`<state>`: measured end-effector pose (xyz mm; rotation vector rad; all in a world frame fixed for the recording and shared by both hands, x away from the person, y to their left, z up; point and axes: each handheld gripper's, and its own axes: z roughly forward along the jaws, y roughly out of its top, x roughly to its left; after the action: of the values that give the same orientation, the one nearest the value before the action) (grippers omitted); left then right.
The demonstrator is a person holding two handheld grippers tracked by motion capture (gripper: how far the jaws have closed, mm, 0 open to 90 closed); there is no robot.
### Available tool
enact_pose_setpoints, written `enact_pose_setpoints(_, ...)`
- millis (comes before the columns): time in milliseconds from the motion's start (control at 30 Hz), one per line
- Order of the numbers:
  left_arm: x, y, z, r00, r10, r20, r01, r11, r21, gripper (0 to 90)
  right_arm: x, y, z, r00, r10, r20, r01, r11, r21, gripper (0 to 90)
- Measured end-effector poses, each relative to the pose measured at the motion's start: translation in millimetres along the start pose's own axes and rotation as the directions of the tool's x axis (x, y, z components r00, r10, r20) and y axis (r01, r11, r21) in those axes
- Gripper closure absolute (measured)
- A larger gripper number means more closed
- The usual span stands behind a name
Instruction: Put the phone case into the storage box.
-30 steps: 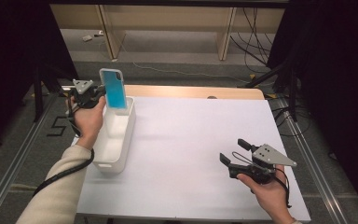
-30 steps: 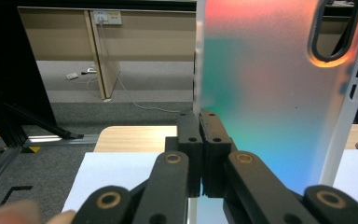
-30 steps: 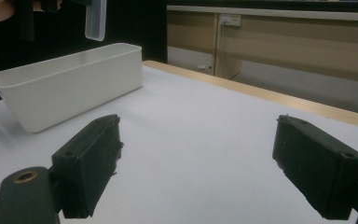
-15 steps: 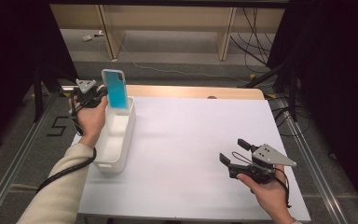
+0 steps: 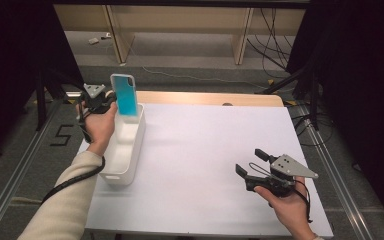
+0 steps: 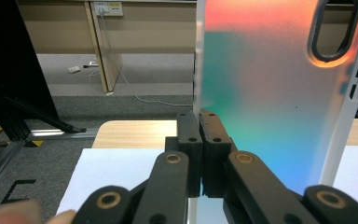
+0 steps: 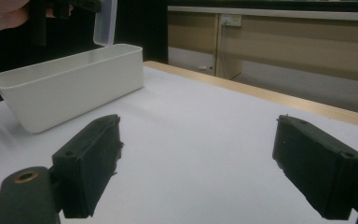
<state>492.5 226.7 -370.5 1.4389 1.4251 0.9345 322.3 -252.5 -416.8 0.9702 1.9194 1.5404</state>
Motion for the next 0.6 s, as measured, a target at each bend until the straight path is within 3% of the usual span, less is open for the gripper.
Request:
enact_pose_setpoints(67, 0.2, 0.2, 0.1, 1.0, 0.002, -0.003, -0.001, 1.0, 0.001, 88.3, -0.5, 0.8, -2.0, 0.9999, -0.013, 0.012, 0.012, 1.0, 0.02, 16.3)
enact_pose_setpoints(167, 0.6, -0.5, 1.1, 1.0, 0.001, -0.006, -0.001, 1.0, 0.004, 88.3, 0.0, 0.0, 0.1, 1.0, -0.004, 0.001, 0.004, 1.0, -0.002, 16.2)
enact_pose_setpoints(467, 1.8, -0.8, 4.4, 0.9999, 0.0, -0.011, 0.0, 1.0, 0.01, 88.3, -0.2, 0.3, -1.1, 0.9999, -0.01, 0.01, 0.009, 1.0, 0.021, 16.2)
enact_pose_setpoints(600, 2.5, -0.3, 5.8, 0.9999, -0.002, -0.012, 0.002, 0.9999, 0.014, 88.2, -0.2, -0.2, 0.2, 1.0, 0.0, 0.002, 0.0, 1.0, -0.002, 16.2)
